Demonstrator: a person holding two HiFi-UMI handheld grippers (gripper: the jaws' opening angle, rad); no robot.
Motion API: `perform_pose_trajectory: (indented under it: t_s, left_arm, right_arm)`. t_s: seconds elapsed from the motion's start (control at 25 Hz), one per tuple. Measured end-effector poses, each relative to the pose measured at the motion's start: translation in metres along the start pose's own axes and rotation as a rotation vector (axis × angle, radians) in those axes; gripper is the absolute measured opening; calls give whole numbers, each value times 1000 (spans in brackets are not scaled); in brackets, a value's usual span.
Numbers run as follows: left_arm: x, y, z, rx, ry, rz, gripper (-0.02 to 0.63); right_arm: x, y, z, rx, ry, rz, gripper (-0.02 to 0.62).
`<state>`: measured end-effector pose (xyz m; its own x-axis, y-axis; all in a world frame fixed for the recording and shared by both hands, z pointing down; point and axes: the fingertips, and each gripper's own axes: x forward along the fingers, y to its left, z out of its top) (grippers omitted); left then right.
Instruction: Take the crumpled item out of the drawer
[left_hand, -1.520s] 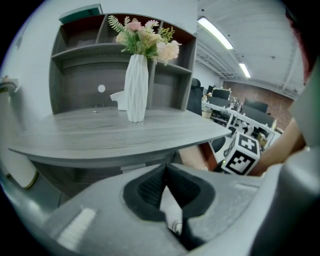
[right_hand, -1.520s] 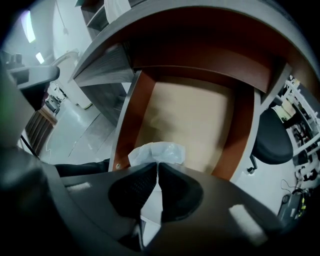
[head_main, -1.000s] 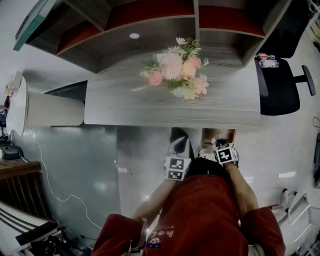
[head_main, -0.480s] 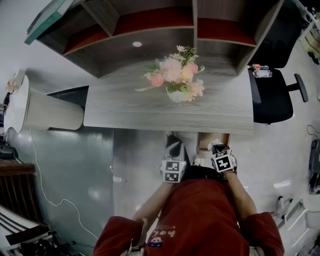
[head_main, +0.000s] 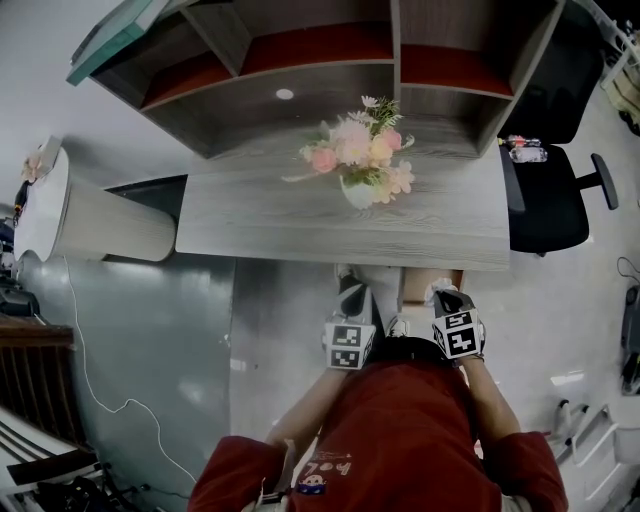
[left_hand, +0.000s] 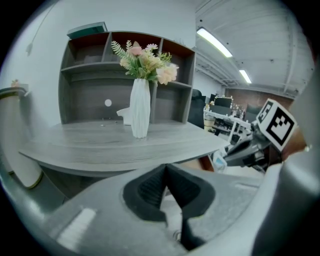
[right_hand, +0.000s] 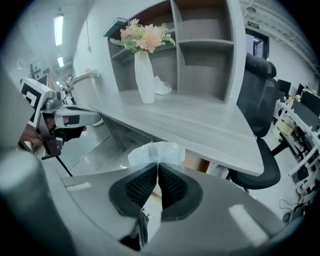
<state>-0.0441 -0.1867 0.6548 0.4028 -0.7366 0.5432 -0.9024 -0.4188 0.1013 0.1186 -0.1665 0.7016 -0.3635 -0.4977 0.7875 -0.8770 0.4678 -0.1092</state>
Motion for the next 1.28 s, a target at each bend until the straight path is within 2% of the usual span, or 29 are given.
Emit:
perform_pose_trajectory:
  t_s: [0.6,0.88,1.28]
  left_arm:
    - [-29,-2,45,36,-78,2,-2]
    - [-34,0,58,45,-116,31,-2]
    - [-38,-1,65,62,-142,34,-2]
  right_arm:
    - [-55,-16,56,72,-191,-52,9]
    - [-77,-25,77,116,-309,-81,9]
    - [-86,-29,85,103,-351,-101,9]
